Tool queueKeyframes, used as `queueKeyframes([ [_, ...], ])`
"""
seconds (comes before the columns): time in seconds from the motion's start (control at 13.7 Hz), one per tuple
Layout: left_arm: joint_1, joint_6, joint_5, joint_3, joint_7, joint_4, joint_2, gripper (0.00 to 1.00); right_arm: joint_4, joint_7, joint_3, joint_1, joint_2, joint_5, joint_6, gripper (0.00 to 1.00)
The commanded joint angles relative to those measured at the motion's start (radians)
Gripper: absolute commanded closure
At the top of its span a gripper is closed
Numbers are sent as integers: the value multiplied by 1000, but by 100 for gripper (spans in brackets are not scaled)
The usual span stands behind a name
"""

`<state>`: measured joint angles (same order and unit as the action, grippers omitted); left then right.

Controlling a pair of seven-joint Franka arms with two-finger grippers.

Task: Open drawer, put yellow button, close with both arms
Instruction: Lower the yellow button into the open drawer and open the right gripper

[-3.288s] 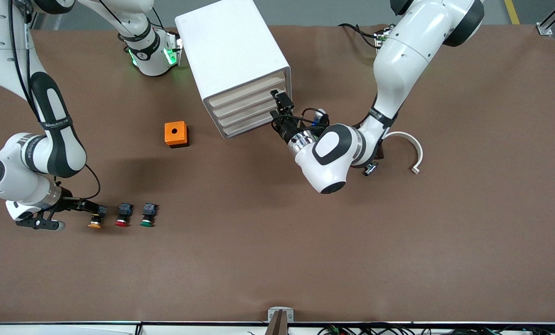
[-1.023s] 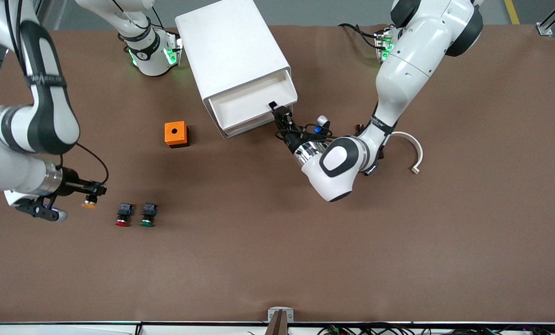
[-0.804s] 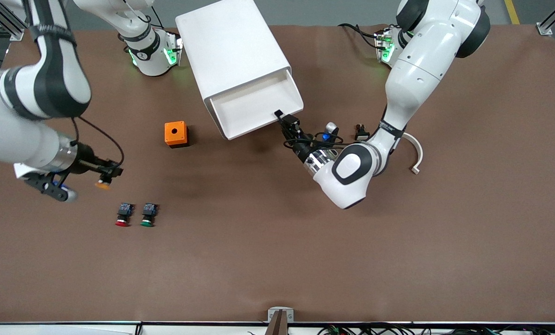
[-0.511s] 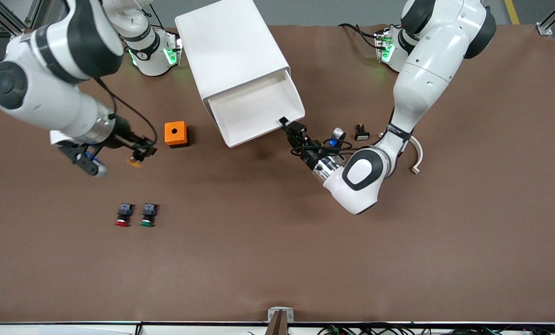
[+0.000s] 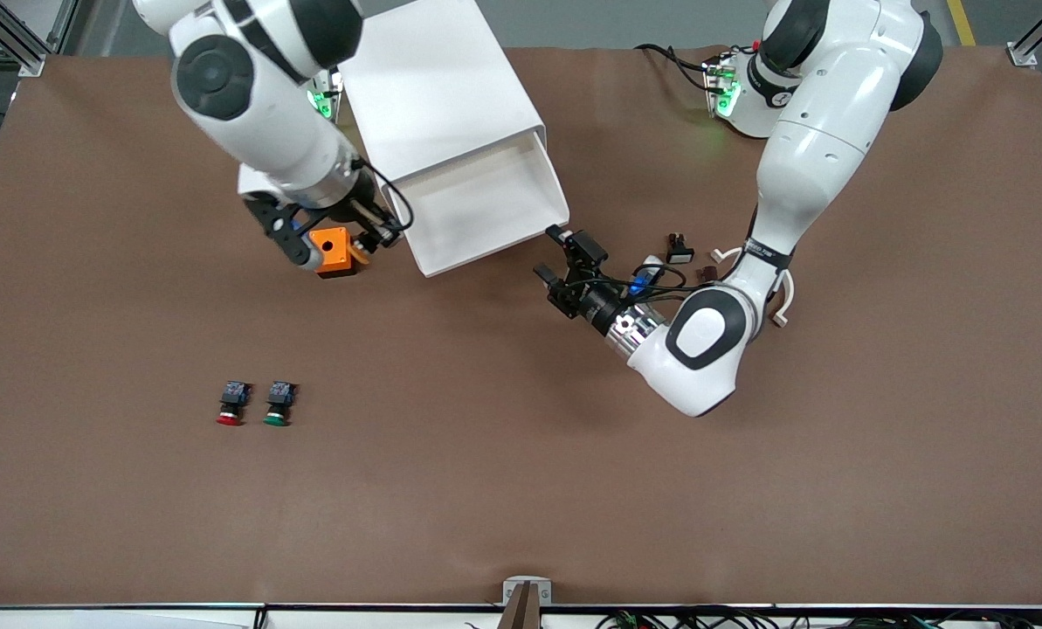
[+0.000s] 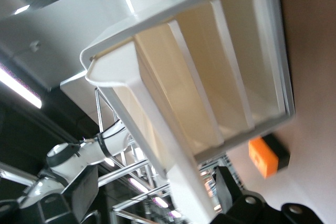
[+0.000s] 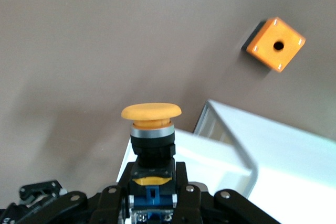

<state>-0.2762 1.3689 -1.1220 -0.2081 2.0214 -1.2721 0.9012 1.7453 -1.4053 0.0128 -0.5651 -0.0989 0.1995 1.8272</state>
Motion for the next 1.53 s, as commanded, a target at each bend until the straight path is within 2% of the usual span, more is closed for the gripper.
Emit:
queueKeyframes([
  [0.0,0,9,-12,1,-192,62,-2,1,55,-137,-16,-97,25,20,73,100],
  [0.22,-11,41,-7,64,-444,92,-14,1,106,-274,-17,-195,24,6,153,100],
  [0.37,-29,90,40,105,-628,102,-60,1,118,-351,-17,-239,24,-6,178,100],
  [0.73,-84,246,377,102,-927,92,-214,1,115,-561,-17,-329,-36,-66,262,100],
  [0.95,-96,323,543,99,-955,86,-255,1,86,-636,-17,-355,-88,-101,274,100],
  [1.17,-155,407,770,95,-954,73,-288,1,57,-685,-17,-380,-137,-114,293,100],
  [1.39,-181,463,843,95,-935,63,-286,1,23,-699,-17,-391,-179,-114,291,100],
  [1.46,-204,466,884,93,-929,57,-289,1,13,-702,-17,-389,-191,-114,288,94],
])
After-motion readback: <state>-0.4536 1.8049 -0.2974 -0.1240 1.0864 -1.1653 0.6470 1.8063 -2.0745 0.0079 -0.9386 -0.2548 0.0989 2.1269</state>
